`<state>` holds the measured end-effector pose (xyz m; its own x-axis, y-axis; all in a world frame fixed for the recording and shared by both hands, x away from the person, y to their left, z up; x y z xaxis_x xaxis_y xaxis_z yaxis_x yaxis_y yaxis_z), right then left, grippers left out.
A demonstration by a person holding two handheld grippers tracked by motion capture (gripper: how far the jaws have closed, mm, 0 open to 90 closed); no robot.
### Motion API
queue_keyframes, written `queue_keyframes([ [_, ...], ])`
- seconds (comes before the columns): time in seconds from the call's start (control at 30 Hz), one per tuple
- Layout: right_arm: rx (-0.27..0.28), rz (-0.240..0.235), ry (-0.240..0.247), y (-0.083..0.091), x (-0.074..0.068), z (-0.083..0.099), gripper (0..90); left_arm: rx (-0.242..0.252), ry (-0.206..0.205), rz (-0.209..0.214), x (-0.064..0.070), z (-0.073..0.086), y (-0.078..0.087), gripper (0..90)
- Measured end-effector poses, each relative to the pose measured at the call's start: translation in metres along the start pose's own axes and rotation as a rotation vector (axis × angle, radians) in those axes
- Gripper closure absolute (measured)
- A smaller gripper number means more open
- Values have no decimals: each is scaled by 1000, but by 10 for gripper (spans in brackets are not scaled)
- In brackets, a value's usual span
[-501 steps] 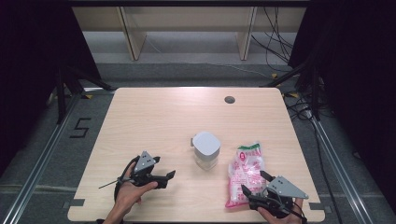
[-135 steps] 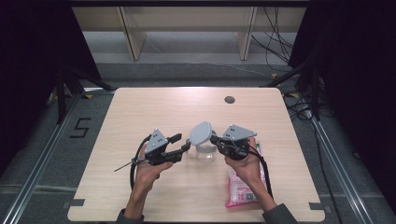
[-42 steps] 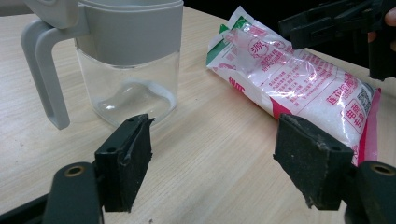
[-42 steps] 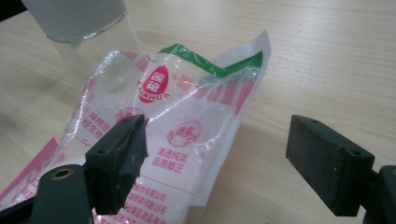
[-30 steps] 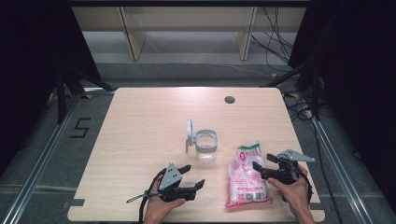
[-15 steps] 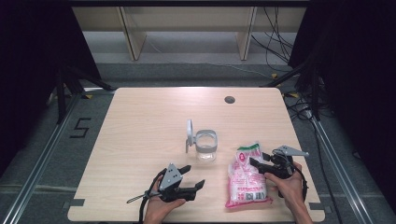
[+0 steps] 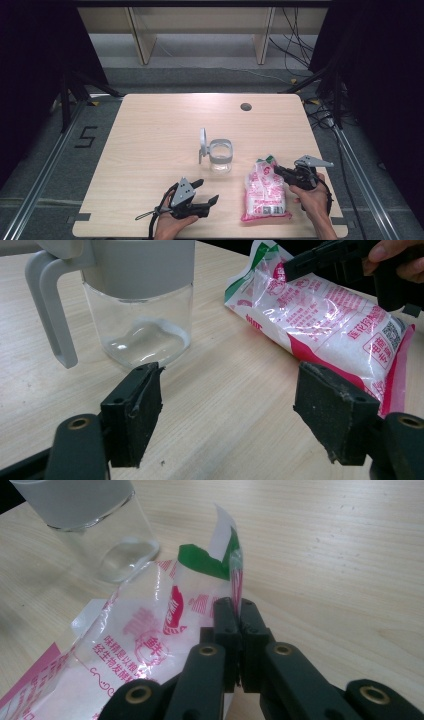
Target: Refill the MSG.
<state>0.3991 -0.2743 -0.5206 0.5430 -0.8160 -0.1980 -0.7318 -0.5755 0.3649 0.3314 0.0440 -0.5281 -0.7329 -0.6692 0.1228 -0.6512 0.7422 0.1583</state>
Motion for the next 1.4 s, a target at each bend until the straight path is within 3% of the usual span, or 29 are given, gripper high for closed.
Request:
queue_keyframes([
  [0.07, -5, 14, -28, 6, -2, 1, 899, 2, 3, -9, -2, 0, 1, 262],
  [0.1, 2, 9, 0, 9, 0, 1, 899, 14, 14, 0, -2, -1, 1, 262],
  [0.13, 1, 24, -39, 15, -2, 2, 899, 13, 10, -6, -2, -1, 1, 262],
  [0.17, 4, 30, -46, 20, -2, 2, 899, 16, 14, -11, -2, -1, 2, 262],
  [0.2, 15, 30, -27, 25, 0, 2, 899, 11, 8, -13, -2, -1, 2, 262],
  [0.27, 21, 48, -34, 34, 0, 4, 900, 8, 7, -13, -1, -1, 2, 262],
  [0.33, 26, 54, 19, 43, 4, 5, 900, 10, 6, -4, 0, -1, 2, 261],
  [0.47, 31, 95, -6, 61, 1, 12, 900, 8, 2, -6, 0, -1, 1, 261],
  [0.5, 33, 87, 11, 64, 3, 13, 898, 12, 1, 1, 1, -1, 1, 261],
  [0.57, 43, 103, -21, 67, 3, 16, 863, 18, 8, -1, 1, -1, 0, 261],
  [0.63, 39, 116, -76, 68, 4, 18, 751, 11, 5, -4, 2, -2, 1, 261],
  [0.7, 30, 139, -30, 68, 11, 20, 656, 14, 3, 0, 1, -1, 0, 261],
  [0.8, 34, 144, -128, 63, 8, 23, 567, 23, 15, -7, 1, -3, 0, 261],
  [0.87, 49, 146, -129, 58, 9, 25, 517, 20, 12, -5, 2, -2, 0, 261],
  [0.9, 43, 145, -156, 56, 8, 26, 501, 11, 5, -6, 1, -2, 2, 261],
  [0.93, 40, 117, -168, 54, 7, 26, 490, 15, 6, -6, 1, -3, 1, 261],
  [0.97, 22, 132, -195, 54, 5, 27, 488, 25, 11, 0, 1, -3, 1, 261],
  [1.0, 14, 143, -157, 53, 6, 28, 483, 25, 11, 0, 1, -3, 1, 261],
  [1.03, 8, 145, -210, 51, 1, 28, 477, 14, 7, -10, 1, -2, 1, 261],
  [1.07, 10, 126, -175, 48, 3, 28, 476, 12, 6, -8, 1, -2, 1, 261],
  [1.1, 6, 137, -207, 47, 0, 29, 474, 12, 6, -6, 2, -2, 2, 261],
  [1.13, -11, 150, -208, 47, -1, 29, 474, 15, 7, -7, 2, -3, 1, 261],
  [1.2, 12, 124, -185, 42, 1, 31, 474, 16, 10, -7, 2, -2, 1, 261],
  [1.23, -12, 134, -226, 43, -3, 31, 474, 12, 5, -8, 2, -2, 1, 261],
  [1.27, 3, 122, -184, 40, 1, 31, 474, 11, 2, -2, 2, -1, 0, 261],
  [1.3, -8, 146, -221, 41, -2, 32, 475, 12, 3, 4, 2, -1, 0, 261],
  [1.33, -2, 131, -205, 39, -1, 32, 482, 17, 8, 3, 2, -2, 0, 261],
  [1.37, -14, 139, -236, 39, -3, 31, 493, 20, 9, 0, 2, -2, -1, 261],
  [1.4, -12, 136, -218, 38, -1, 32, 505, 18, 7, -5, 2, -1, -1, 261],
])
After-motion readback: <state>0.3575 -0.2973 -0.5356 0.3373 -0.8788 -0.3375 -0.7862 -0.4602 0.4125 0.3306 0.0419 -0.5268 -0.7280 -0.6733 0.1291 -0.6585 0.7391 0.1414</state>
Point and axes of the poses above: each handheld gripper's, and its own axes: y roughly backward along the jaws, z roughly out of its underside, x roughly to its right, the point moved 5 cm from there along -y, roughly forward along the jaws, and after that the axes turned 12 degrees about x, right-handed, at the moved point
